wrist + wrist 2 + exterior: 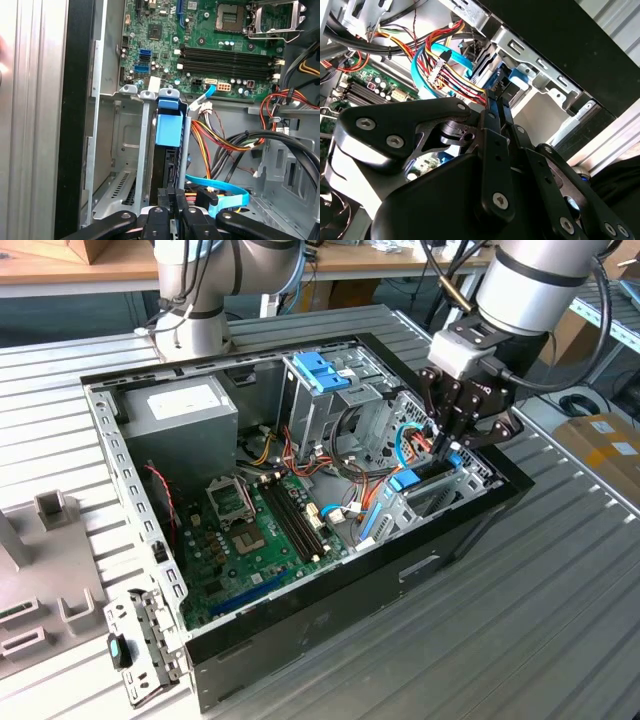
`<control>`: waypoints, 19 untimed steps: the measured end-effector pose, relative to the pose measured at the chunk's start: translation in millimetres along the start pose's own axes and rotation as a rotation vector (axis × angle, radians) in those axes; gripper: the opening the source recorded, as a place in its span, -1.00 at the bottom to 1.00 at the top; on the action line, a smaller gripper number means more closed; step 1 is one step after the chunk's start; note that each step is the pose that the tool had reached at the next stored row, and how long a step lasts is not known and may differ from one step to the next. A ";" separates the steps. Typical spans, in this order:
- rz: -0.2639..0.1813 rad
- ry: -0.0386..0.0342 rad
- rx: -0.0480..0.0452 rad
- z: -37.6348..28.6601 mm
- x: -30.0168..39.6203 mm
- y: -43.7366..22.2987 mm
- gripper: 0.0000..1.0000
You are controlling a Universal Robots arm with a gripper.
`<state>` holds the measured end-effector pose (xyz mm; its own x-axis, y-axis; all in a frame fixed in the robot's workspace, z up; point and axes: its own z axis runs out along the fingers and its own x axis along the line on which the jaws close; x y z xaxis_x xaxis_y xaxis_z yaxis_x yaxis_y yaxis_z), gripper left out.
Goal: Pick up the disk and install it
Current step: 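Insert the first disk wire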
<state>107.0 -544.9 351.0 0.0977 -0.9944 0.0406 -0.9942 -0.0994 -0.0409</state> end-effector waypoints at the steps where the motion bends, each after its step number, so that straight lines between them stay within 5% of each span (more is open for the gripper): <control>1: 0.000 0.0001 0.0000 0.1 0.0 -0.1 -0.67; 19: 0.001 -0.0002 -0.0001 1.2 0.6 -0.2 -0.67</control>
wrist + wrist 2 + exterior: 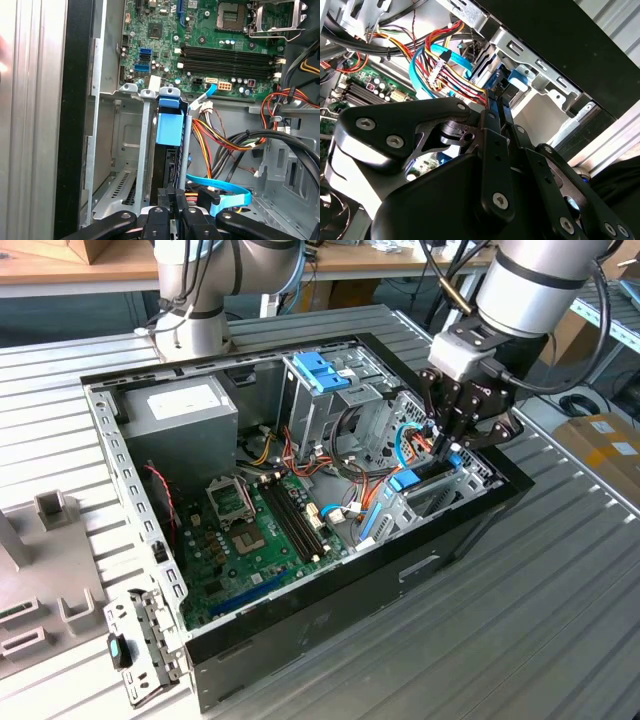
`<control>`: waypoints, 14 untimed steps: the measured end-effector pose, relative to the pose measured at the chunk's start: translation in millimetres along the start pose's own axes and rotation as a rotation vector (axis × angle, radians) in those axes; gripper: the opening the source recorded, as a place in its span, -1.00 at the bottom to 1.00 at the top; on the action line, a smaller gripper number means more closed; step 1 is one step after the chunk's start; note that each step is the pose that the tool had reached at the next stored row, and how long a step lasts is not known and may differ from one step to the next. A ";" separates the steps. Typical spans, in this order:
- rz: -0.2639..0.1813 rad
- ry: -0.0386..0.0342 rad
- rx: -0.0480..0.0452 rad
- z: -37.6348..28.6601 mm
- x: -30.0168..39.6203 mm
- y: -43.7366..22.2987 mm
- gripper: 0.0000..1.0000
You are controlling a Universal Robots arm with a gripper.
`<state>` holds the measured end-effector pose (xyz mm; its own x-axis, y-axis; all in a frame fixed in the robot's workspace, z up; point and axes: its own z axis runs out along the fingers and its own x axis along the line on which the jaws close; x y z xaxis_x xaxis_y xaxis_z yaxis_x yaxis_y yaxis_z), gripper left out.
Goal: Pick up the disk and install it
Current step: 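Insert the first disk wire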
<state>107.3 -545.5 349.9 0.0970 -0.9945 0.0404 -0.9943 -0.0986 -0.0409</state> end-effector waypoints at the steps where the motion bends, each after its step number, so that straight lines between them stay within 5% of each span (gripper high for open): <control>1: 0.000 0.0000 0.0000 -0.3 0.1 0.0 -0.67; 14: 0.023 0.0013 -0.0009 2.0 1.9 0.3 -0.67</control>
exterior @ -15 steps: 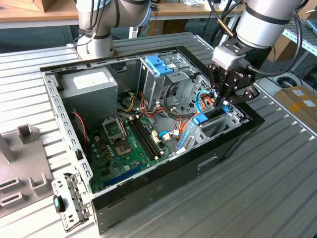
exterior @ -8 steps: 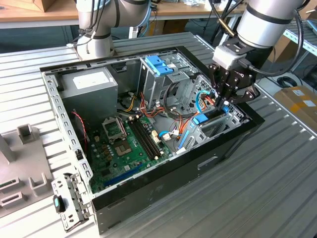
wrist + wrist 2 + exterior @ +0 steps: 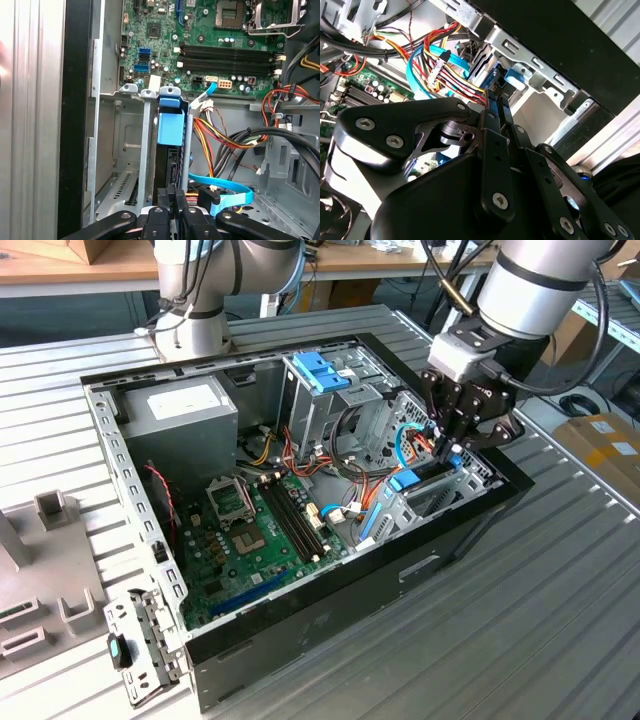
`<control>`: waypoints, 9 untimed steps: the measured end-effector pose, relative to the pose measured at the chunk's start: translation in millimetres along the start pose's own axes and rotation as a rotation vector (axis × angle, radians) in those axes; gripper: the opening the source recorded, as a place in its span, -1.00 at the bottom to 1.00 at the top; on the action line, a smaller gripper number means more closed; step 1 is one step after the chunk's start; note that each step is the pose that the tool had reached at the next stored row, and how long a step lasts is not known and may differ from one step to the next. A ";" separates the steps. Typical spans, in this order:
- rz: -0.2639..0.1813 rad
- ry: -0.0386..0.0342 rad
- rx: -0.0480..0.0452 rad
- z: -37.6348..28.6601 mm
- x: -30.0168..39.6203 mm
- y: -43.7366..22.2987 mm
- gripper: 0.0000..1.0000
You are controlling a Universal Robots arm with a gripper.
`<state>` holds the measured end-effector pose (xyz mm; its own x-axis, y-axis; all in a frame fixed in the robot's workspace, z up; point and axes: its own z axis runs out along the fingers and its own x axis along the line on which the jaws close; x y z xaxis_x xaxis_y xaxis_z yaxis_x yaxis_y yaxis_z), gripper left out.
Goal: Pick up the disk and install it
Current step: 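Insert the first disk wire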
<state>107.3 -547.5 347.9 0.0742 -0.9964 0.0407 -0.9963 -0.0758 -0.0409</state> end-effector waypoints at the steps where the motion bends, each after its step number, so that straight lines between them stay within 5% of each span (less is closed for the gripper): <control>1: 0.000 0.0000 -0.0001 0.3 0.0 0.0 -0.67; 9: 0.000 -0.0004 0.0001 2.8 -0.4 4.3 -0.67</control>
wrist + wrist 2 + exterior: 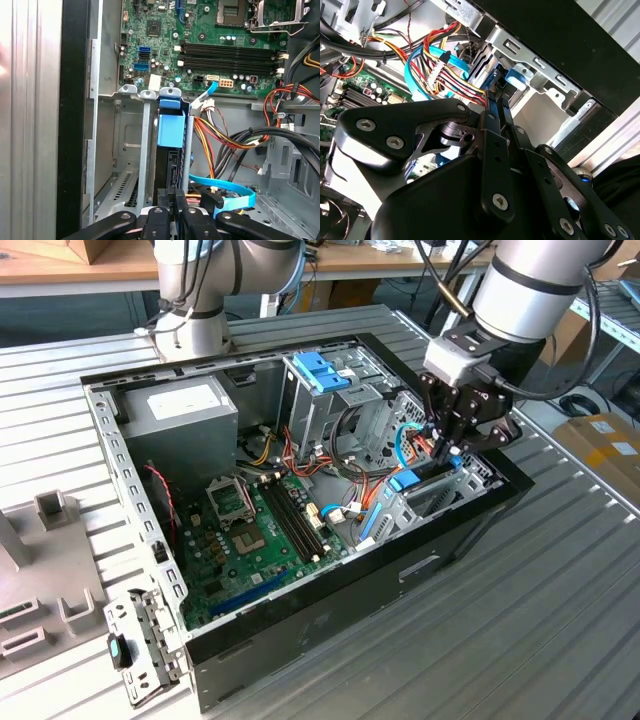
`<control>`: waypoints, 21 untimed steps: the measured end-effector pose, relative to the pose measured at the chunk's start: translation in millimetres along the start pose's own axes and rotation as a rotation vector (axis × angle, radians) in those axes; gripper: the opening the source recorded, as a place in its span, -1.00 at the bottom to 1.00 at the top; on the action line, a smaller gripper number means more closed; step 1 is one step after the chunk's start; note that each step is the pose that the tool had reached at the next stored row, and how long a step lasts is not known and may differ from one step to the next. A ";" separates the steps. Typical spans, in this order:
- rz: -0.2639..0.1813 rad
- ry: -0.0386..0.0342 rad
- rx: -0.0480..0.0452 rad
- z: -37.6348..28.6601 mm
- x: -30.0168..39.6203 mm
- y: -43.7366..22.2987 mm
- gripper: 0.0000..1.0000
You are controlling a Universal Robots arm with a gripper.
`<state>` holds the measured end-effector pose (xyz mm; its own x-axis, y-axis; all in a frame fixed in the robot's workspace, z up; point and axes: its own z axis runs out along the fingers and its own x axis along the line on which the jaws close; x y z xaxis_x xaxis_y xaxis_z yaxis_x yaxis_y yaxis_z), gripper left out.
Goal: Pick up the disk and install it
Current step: 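Insert the first disk wire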
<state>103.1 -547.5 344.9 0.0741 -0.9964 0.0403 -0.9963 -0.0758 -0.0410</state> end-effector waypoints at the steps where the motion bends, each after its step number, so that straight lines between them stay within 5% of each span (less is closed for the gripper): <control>1: 0.000 0.0001 -0.0001 -0.1 -0.1 0.7 -0.67; 15: 0.060 0.0015 -0.0022 -5.8 -0.7 0.7 -0.67; 21: 0.060 -0.0062 -0.0052 -6.5 -0.2 -4.6 -0.67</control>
<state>107.4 -546.7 351.6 0.0140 -0.9994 0.0318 -0.9992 -0.0152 -0.0380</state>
